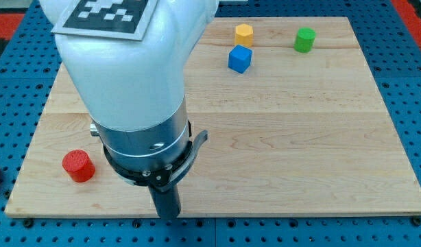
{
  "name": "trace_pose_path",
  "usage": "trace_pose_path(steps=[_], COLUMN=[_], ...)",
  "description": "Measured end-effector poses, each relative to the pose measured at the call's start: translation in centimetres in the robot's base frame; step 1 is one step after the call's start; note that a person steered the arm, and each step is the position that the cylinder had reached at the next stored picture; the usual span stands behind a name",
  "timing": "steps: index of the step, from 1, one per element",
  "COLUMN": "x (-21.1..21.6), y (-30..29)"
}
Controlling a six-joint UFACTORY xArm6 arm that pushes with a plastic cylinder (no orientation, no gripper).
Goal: Push the red circle below the green star
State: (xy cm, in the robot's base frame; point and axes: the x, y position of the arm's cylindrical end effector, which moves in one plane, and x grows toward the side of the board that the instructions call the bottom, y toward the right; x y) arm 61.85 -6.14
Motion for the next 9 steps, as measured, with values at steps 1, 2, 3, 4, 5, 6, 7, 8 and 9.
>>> trace_pose_path(steps=[1, 2, 3, 4, 5, 6, 7, 8, 9], x=[-0.1, -1.0, -4.8, -7.1, -7.2, -6.1, -9.7, -7.9, -1.8], y=[-2.8, -14.5, -16.3, -16.4, -17.0, -5.1, 2.5, 6.1, -2.2])
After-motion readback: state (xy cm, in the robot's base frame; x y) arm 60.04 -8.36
